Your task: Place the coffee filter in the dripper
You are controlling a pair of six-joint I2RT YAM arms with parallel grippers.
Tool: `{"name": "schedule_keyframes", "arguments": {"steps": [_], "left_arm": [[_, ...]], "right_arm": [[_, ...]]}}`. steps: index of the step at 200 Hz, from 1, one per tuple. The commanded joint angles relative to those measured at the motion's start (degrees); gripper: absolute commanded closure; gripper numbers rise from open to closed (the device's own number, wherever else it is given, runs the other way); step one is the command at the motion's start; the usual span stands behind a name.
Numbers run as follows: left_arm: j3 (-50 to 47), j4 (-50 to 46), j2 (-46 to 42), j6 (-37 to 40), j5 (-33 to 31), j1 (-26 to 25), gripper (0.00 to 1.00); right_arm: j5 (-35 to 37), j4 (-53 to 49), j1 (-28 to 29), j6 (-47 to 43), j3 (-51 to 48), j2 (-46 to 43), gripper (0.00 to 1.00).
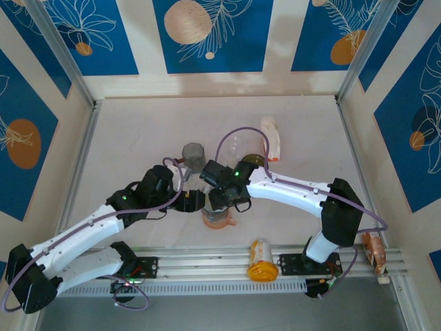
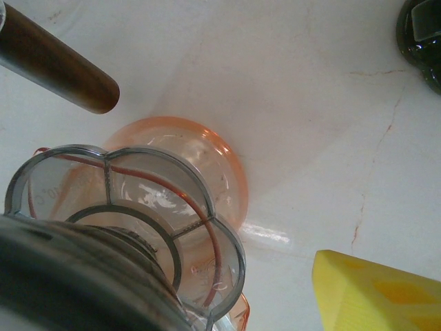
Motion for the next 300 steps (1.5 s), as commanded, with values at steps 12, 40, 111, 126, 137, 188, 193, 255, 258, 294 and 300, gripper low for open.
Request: {"name": "schedule_keyframes", "arguments": {"steps": [12, 40, 111, 126, 137, 188, 193, 255, 258, 294, 300], "left_arm": [[-0.5, 1.8, -1.5, 0.2, -0.2, -0.2, 0.22], [-1.0, 1.4, -0.6, -0.4, -0.8, -0.2, 0.21], [-0.8, 0.0, 1.0, 0.2, -0.5, -0.2, 0.3], [-0.8, -0.1, 1.2, 0.2, -0.1, -0.2, 0.3], [-0.8, -0.1, 1.2, 0.2, -0.1, -0.2, 0.3], [-0.9, 0.6, 1.0, -0.3, 0.1, -0.2, 0.29], [-0.8, 0.7, 1.1, -0.4, 0.2, -0.2, 0.28], [-1.2, 0.9, 1.3, -0.7, -0.1, -0.2, 0.28], [-1.2, 0.8, 1.4, -0.8, -0.2, -0.2, 0.28], [-1.3, 0.8, 1.4, -0.7, -0.4, -0.2, 0.29], [-1.3, 0.9, 1.4, -0.8, -0.3, -0.2, 0.28]], "right_arm": [[0.3, -0.1, 0.4, 0.7, -1.5, 1.0, 0.31], [1.2, -0.3, 0.5, 0.8, -1.4, 1.1, 0.31], [3.5, 0.2, 1.4, 0.8, -1.4, 0.3, 0.3], [4.2, 0.8, 1.6, 0.6, -1.3, -1.5, 0.29], [4.6, 1.1, 1.8, 0.6, -1.0, -3.0, 0.29], [7.7, -1.2, 2.3, 1.7, 0.0, -9.6, 0.26], [7.8, -1.6, 2.3, 2.0, -0.2, -10.1, 0.26], [9.4, -4.8, 3.2, 6.1, -3.7, -14.7, 0.26], [9.5, -5.0, 3.3, 6.3, -3.8, -14.8, 0.26], [9.8, -5.9, 3.2, 7.1, -4.2, -14.6, 0.26], [9.8, -5.9, 3.3, 7.0, -4.1, -14.4, 0.26]]}}
